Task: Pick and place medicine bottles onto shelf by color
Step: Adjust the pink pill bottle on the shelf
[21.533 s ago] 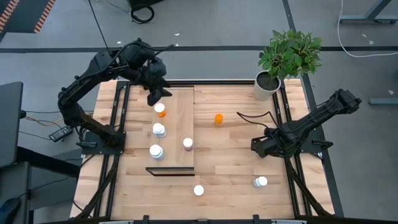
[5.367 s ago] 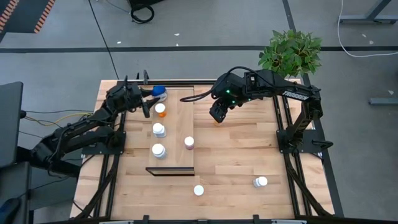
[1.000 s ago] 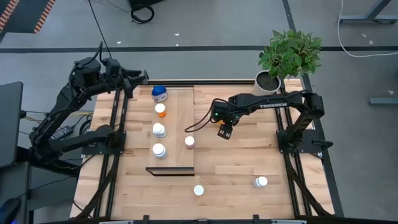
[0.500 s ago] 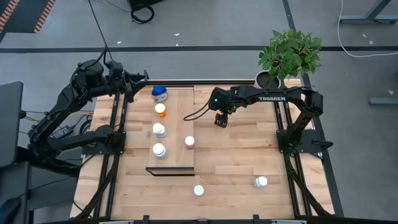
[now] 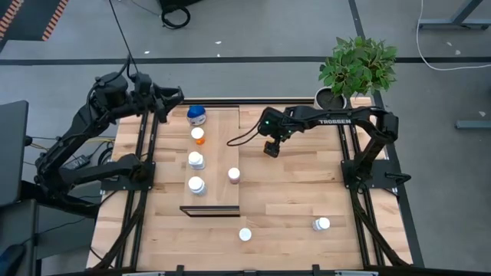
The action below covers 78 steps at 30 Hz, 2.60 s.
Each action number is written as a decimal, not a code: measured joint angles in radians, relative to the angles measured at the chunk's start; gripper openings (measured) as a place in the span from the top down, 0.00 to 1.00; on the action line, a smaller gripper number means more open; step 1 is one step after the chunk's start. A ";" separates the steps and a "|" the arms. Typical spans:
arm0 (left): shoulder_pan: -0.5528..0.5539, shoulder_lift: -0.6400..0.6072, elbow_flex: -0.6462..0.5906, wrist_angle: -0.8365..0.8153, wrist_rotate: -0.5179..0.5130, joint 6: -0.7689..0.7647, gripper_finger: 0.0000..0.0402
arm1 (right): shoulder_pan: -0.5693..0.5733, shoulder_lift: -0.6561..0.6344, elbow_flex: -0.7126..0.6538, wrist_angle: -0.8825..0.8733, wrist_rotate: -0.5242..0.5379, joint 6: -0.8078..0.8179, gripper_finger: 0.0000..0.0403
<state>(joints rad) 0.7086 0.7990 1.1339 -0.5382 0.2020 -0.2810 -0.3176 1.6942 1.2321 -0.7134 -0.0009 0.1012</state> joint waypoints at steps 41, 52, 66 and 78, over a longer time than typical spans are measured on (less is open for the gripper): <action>-0.007 0.019 0.000 0.016 0.000 0.008 0.46 | 0.472 -0.250 0.002 0.404 0.132 0.111 0.21; -0.007 0.018 0.000 0.004 0.000 0.005 0.46 | 0.480 -0.078 0.001 0.592 0.104 0.216 0.21; -0.007 0.017 0.000 -0.023 0.012 0.022 0.45 | 0.484 -0.045 0.001 0.599 0.105 0.223 0.26; -0.007 0.017 0.000 -0.025 0.012 0.030 0.47 | 0.485 -0.015 0.001 0.651 0.101 0.225 0.44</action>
<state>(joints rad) 0.7017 0.8158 1.1336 -0.5636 0.2141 -0.2511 0.1673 1.6794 1.2331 -0.0627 0.0998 0.3257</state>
